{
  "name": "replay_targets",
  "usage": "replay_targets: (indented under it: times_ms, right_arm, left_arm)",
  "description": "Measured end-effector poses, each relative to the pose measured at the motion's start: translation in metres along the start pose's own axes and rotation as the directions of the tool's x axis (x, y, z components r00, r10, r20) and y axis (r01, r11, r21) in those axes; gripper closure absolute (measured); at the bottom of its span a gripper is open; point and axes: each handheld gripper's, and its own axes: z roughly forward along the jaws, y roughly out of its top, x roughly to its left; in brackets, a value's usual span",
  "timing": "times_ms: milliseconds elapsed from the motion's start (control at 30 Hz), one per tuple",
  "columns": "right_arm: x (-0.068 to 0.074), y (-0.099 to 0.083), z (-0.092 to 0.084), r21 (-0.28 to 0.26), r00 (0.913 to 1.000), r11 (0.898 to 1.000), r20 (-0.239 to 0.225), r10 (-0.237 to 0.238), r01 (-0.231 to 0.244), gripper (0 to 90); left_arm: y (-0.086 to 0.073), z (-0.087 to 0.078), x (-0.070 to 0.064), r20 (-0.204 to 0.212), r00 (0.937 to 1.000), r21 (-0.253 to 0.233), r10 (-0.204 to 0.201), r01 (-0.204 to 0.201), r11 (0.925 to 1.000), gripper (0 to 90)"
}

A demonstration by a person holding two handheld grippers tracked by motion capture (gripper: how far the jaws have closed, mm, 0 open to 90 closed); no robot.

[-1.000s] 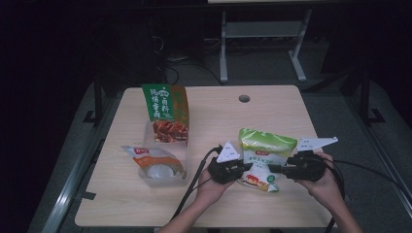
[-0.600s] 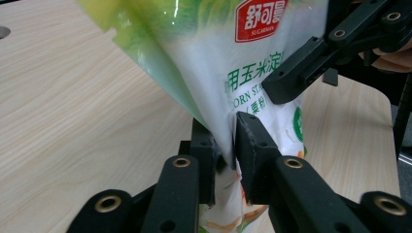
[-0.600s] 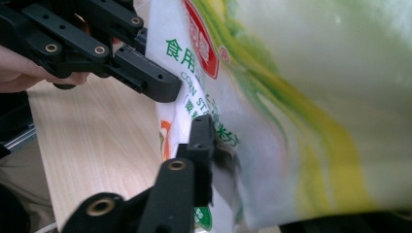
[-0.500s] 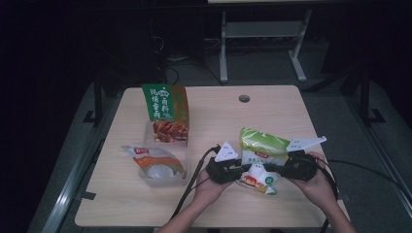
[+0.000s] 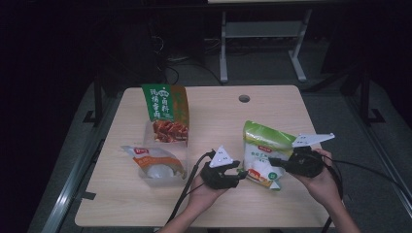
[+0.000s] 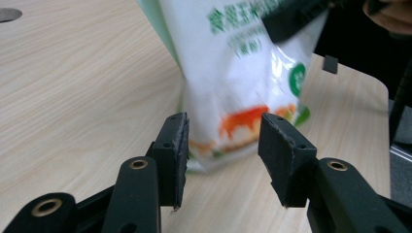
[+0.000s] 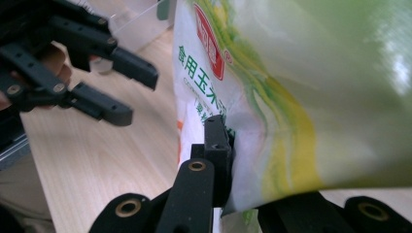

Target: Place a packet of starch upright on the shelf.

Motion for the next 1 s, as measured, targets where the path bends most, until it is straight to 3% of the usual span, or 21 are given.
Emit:
replay_targets:
  times_ms: [500, 567, 800, 1000]
  right_arm:
    - [0.003, 0.025, 0.008, -0.006, 0.9999, 1.000, 0.007, -0.013, 0.014, 86.8]
    - [0.005, 0.030, 0.009, -0.006, 0.9999, 1.000, -0.001, -0.013, 0.013, 86.9]
    - [0.012, 0.052, 0.015, -0.016, 0.9989, 0.999, -0.026, -0.039, 0.038, 86.9]
    - [0.021, 0.074, 0.023, -0.040, 0.9951, 0.996, -0.057, -0.080, 0.078, 87.0]
  left_arm:
    - [-0.018, -0.021, -0.008, 0.015, 0.9976, 0.023, 0.067, -0.068, 0.9975, 46.6]
    - [-0.020, -0.024, -0.009, 0.017, 0.9961, 0.026, 0.086, -0.087, 0.9959, 46.2]
    - [-0.027, -0.030, -0.011, 0.033, 0.9965, 0.022, 0.077, -0.078, 0.9967, 44.4]
    - [-0.029, -0.035, -0.013, 0.038, 0.9932, 0.024, 0.110, -0.111, 0.9936, 42.8]
